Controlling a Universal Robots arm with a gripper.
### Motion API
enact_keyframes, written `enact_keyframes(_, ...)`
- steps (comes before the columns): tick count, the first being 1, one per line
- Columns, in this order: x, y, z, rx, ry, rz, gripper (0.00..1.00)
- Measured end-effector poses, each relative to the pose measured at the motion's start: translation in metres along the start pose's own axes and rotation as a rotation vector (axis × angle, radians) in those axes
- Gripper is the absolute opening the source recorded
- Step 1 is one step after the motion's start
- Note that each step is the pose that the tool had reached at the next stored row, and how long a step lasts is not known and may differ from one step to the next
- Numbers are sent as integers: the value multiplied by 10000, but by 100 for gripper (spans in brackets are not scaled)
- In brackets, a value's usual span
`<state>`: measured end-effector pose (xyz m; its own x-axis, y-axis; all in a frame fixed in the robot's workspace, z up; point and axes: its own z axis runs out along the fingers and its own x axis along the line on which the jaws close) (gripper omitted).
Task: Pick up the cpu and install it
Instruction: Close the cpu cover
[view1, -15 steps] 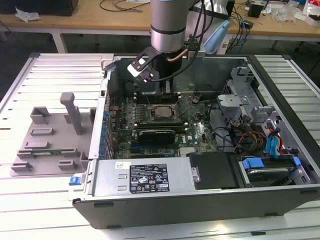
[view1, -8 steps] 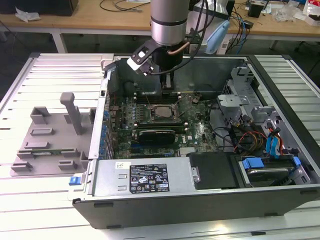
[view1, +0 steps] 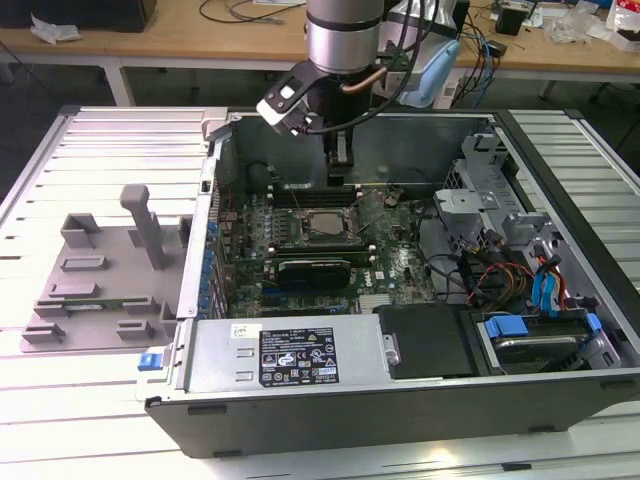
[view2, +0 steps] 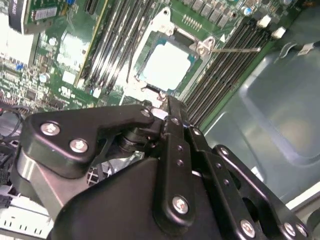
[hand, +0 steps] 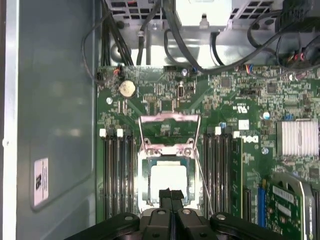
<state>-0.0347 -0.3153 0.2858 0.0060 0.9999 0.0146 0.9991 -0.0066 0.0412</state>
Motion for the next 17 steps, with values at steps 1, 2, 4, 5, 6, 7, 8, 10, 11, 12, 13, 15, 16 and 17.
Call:
enact_keyframes(1, 0, 55, 2, 5, 1, 1, 11)
enact_keyframes(2, 0, 116, 5, 9, 0, -1, 11)
enact_keyframes(4, 1, 213, 9, 13, 1, 0, 11)
enact_keyframes(5, 1, 241, 11, 14, 1, -1, 11)
enact_keyframes(6, 2, 284, 13, 15, 1, 2, 11)
enact_keyframes(7, 2, 338, 15, 17, 1, -1, 11)
enact_keyframes(8, 2, 364, 16, 18, 0, 0, 11)
enact_keyframes(10, 3, 471, 22, 19, -1, 1, 11)
enact_keyframes(11, 3, 544, 27, 18, 1, 0, 11)
enact_keyframes(12, 4, 617, 32, 19, 2, -1, 11)
enact_keyframes(13, 4, 697, 39, 23, 0, 0, 11)
enact_keyframes(15, 4, 755, 55, 30, 1, 1, 11)
enact_keyframes(16, 4, 771, 69, 31, 2, 1, 11)
enact_keyframes(17, 4, 781, 80, 34, 0, 0, 11)
